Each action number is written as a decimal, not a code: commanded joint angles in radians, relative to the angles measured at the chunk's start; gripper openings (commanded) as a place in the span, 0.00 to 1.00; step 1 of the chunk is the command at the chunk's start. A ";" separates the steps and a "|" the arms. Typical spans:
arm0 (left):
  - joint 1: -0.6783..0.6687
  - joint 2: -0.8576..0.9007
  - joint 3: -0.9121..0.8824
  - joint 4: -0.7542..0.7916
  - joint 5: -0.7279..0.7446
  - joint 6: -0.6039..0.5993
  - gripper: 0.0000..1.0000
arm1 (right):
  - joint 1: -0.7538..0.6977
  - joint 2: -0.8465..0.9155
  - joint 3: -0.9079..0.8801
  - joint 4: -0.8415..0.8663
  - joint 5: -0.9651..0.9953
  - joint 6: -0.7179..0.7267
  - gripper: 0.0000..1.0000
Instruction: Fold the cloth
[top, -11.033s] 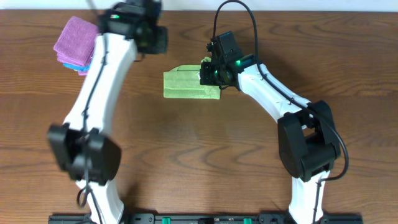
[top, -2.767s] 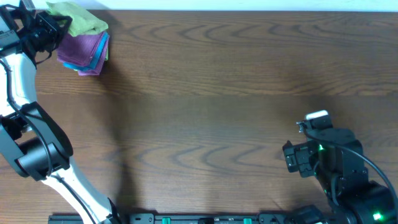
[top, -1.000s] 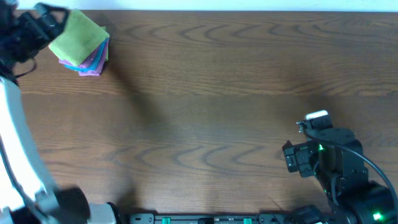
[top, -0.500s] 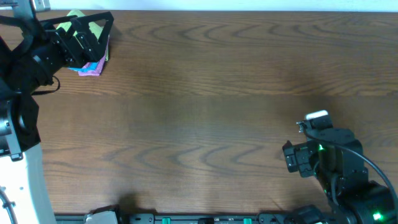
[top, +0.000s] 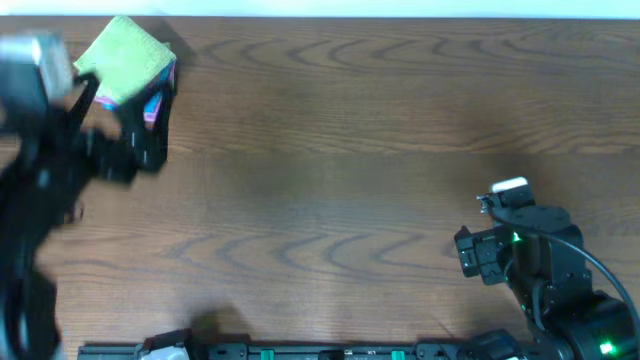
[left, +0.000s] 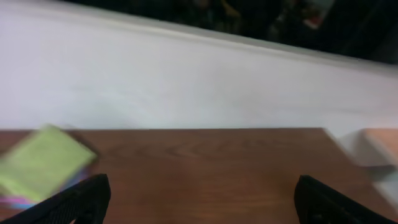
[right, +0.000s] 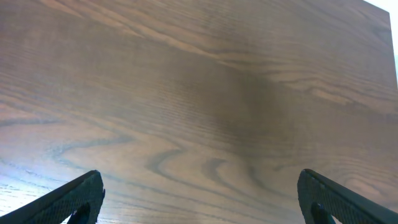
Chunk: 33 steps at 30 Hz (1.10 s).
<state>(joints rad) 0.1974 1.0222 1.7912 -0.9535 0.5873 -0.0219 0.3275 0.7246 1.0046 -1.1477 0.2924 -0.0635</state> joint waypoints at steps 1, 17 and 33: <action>-0.045 -0.072 0.003 -0.056 -0.171 0.140 0.95 | -0.001 -0.002 0.000 -0.001 0.014 -0.013 0.99; -0.226 -0.545 -0.768 0.280 -0.334 0.200 0.95 | -0.001 -0.002 0.000 -0.001 0.014 -0.013 0.99; -0.204 -0.789 -1.452 0.766 -0.647 -0.061 0.95 | -0.001 -0.002 0.000 -0.001 0.014 -0.013 0.99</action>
<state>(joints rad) -0.0216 0.2611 0.3752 -0.2146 0.0185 -0.0124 0.3275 0.7246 1.0039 -1.1481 0.2928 -0.0635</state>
